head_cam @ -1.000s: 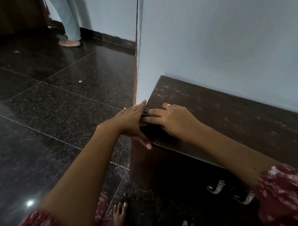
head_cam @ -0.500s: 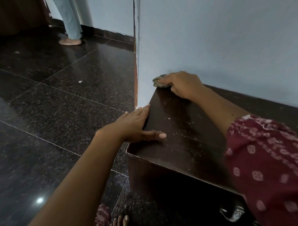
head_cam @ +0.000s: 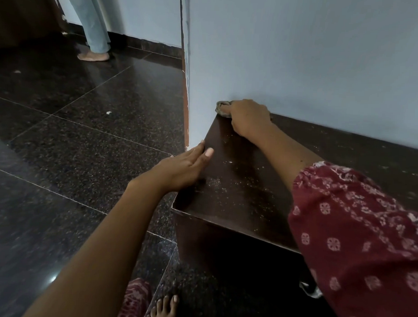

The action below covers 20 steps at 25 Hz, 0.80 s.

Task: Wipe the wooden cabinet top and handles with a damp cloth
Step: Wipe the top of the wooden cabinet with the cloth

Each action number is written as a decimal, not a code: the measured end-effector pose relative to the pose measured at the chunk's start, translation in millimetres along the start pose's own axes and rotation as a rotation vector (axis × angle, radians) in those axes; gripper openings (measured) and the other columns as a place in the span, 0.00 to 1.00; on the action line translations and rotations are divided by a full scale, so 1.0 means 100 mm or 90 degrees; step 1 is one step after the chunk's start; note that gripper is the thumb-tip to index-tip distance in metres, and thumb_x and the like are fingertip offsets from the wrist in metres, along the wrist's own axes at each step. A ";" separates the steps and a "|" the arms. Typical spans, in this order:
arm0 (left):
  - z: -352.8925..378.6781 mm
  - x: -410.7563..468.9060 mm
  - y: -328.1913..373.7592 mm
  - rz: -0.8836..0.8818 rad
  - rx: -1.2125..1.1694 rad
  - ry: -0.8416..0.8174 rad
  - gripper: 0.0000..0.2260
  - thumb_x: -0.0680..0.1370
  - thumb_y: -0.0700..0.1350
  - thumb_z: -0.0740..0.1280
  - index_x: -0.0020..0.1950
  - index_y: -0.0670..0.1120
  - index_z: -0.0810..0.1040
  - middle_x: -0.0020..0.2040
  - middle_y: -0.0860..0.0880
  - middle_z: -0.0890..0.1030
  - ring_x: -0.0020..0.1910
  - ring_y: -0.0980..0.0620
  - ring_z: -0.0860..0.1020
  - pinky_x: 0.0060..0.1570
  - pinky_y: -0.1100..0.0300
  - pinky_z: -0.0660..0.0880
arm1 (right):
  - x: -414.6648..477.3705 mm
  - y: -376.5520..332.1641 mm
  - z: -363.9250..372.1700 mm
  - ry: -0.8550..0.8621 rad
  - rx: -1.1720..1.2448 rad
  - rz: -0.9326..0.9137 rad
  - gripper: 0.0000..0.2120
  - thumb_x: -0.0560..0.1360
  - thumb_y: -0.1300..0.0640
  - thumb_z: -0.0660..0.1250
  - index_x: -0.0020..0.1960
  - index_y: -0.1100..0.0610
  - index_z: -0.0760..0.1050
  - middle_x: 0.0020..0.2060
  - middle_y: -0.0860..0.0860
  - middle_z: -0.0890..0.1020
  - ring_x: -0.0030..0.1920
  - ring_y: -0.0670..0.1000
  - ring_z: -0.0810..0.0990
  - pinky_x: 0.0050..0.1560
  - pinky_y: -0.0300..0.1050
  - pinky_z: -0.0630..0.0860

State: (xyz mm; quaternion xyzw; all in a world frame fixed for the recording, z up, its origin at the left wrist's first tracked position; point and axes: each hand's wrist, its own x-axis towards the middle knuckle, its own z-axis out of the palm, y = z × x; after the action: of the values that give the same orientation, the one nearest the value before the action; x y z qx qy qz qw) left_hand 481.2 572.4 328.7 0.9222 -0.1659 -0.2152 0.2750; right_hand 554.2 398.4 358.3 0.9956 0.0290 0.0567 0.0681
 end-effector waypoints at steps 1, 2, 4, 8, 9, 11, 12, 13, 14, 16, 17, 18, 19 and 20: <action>0.00 -0.03 0.00 0.000 -0.021 0.008 0.32 0.75 0.66 0.40 0.77 0.56 0.46 0.79 0.55 0.51 0.78 0.52 0.52 0.77 0.46 0.49 | -0.10 -0.03 -0.03 -0.006 0.006 -0.003 0.17 0.79 0.63 0.54 0.65 0.57 0.70 0.59 0.60 0.77 0.60 0.62 0.74 0.56 0.55 0.72; 0.00 -0.05 0.01 0.002 -0.039 0.018 0.31 0.76 0.65 0.40 0.78 0.56 0.47 0.79 0.55 0.52 0.78 0.52 0.53 0.77 0.46 0.49 | -0.22 -0.07 -0.06 -0.017 0.013 -0.013 0.17 0.79 0.62 0.54 0.67 0.55 0.69 0.60 0.60 0.76 0.61 0.62 0.74 0.56 0.55 0.72; -0.01 -0.07 0.03 0.015 -0.058 0.053 0.29 0.78 0.62 0.40 0.78 0.54 0.48 0.79 0.54 0.52 0.78 0.53 0.52 0.77 0.47 0.49 | -0.46 -0.16 -0.09 -0.026 0.031 -0.040 0.20 0.79 0.61 0.54 0.69 0.48 0.67 0.63 0.57 0.76 0.62 0.61 0.73 0.56 0.56 0.72; -0.02 -0.09 0.10 0.053 -0.066 0.132 0.26 0.81 0.58 0.41 0.78 0.51 0.50 0.79 0.53 0.53 0.78 0.55 0.51 0.77 0.49 0.47 | -1.04 -0.33 -0.21 -0.008 0.041 -0.109 0.22 0.79 0.60 0.55 0.71 0.45 0.63 0.69 0.51 0.71 0.64 0.60 0.71 0.56 0.54 0.74; -0.02 -0.09 0.11 0.058 -0.064 0.132 0.26 0.81 0.57 0.40 0.78 0.51 0.51 0.79 0.53 0.53 0.78 0.56 0.51 0.77 0.49 0.46 | -1.17 -0.36 -0.24 -0.013 0.036 -0.127 0.23 0.79 0.59 0.55 0.72 0.45 0.61 0.71 0.50 0.69 0.65 0.59 0.70 0.56 0.53 0.74; 0.00 -0.08 0.14 0.069 -0.062 0.110 0.25 0.81 0.56 0.40 0.77 0.51 0.52 0.79 0.53 0.54 0.78 0.55 0.51 0.78 0.50 0.46 | -1.42 -0.39 -0.25 -0.022 0.043 -0.162 0.23 0.80 0.58 0.52 0.73 0.44 0.58 0.73 0.48 0.66 0.67 0.59 0.69 0.56 0.52 0.73; 0.02 -0.08 0.16 0.074 -0.061 0.099 0.25 0.81 0.56 0.40 0.77 0.51 0.53 0.79 0.52 0.55 0.78 0.55 0.51 0.78 0.51 0.45 | -1.54 -0.40 -0.24 -0.010 0.043 -0.188 0.23 0.79 0.57 0.51 0.72 0.43 0.60 0.71 0.47 0.68 0.65 0.59 0.71 0.54 0.51 0.74; 0.03 -0.07 0.18 0.076 -0.056 0.089 0.25 0.81 0.56 0.40 0.77 0.52 0.53 0.79 0.52 0.55 0.78 0.55 0.51 0.77 0.52 0.45 | -1.64 -0.40 -0.23 0.017 0.038 -0.218 0.23 0.78 0.57 0.50 0.70 0.42 0.64 0.67 0.47 0.73 0.59 0.58 0.76 0.48 0.49 0.76; 0.05 -0.07 0.19 0.076 -0.047 0.081 0.25 0.81 0.56 0.40 0.77 0.52 0.53 0.79 0.52 0.54 0.78 0.56 0.51 0.77 0.53 0.44 | -1.73 -0.40 -0.21 0.056 0.031 -0.242 0.23 0.75 0.56 0.50 0.66 0.42 0.70 0.61 0.46 0.79 0.51 0.56 0.80 0.41 0.46 0.78; 0.10 -0.07 0.21 0.075 -0.025 0.069 0.25 0.81 0.56 0.40 0.77 0.51 0.52 0.79 0.52 0.52 0.78 0.56 0.48 0.76 0.54 0.42 | -1.87 -0.33 -0.15 0.118 0.012 -0.293 0.23 0.70 0.56 0.52 0.60 0.43 0.77 0.51 0.46 0.85 0.38 0.53 0.82 0.30 0.40 0.76; 0.12 -0.06 0.22 0.073 -0.011 0.065 0.25 0.81 0.56 0.40 0.77 0.50 0.52 0.79 0.52 0.51 0.78 0.56 0.47 0.76 0.54 0.42 | -1.93 -0.28 -0.12 0.120 0.003 -0.318 0.22 0.70 0.57 0.54 0.59 0.44 0.78 0.50 0.46 0.85 0.36 0.53 0.82 0.29 0.40 0.76; 0.14 -0.06 0.22 0.070 0.008 0.060 0.25 0.81 0.56 0.40 0.77 0.49 0.51 0.79 0.51 0.50 0.78 0.56 0.46 0.76 0.54 0.41 | -1.98 -0.22 -0.09 0.130 -0.005 -0.340 0.21 0.70 0.57 0.56 0.59 0.45 0.78 0.50 0.47 0.85 0.36 0.54 0.82 0.29 0.41 0.76; 0.15 -0.05 0.22 0.067 0.029 0.052 0.25 0.81 0.56 0.41 0.77 0.49 0.51 0.79 0.51 0.49 0.78 0.56 0.44 0.76 0.54 0.41 | -2.02 -0.16 -0.08 0.130 -0.012 -0.352 0.20 0.70 0.58 0.58 0.59 0.45 0.78 0.51 0.47 0.85 0.37 0.54 0.82 0.30 0.41 0.76; 0.16 -0.05 0.21 0.066 0.046 0.042 0.25 0.81 0.56 0.40 0.78 0.49 0.50 0.79 0.51 0.47 0.78 0.55 0.43 0.76 0.53 0.40 | -2.04 -0.09 -0.07 0.128 -0.023 -0.349 0.19 0.70 0.58 0.63 0.59 0.45 0.78 0.52 0.47 0.85 0.38 0.55 0.83 0.30 0.42 0.77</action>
State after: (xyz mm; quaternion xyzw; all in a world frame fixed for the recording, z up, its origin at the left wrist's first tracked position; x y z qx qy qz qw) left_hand 465.5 550.7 330.3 0.9284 -0.2117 -0.1643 0.2574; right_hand 350.7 394.5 341.7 0.9387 0.3026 0.1348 0.0956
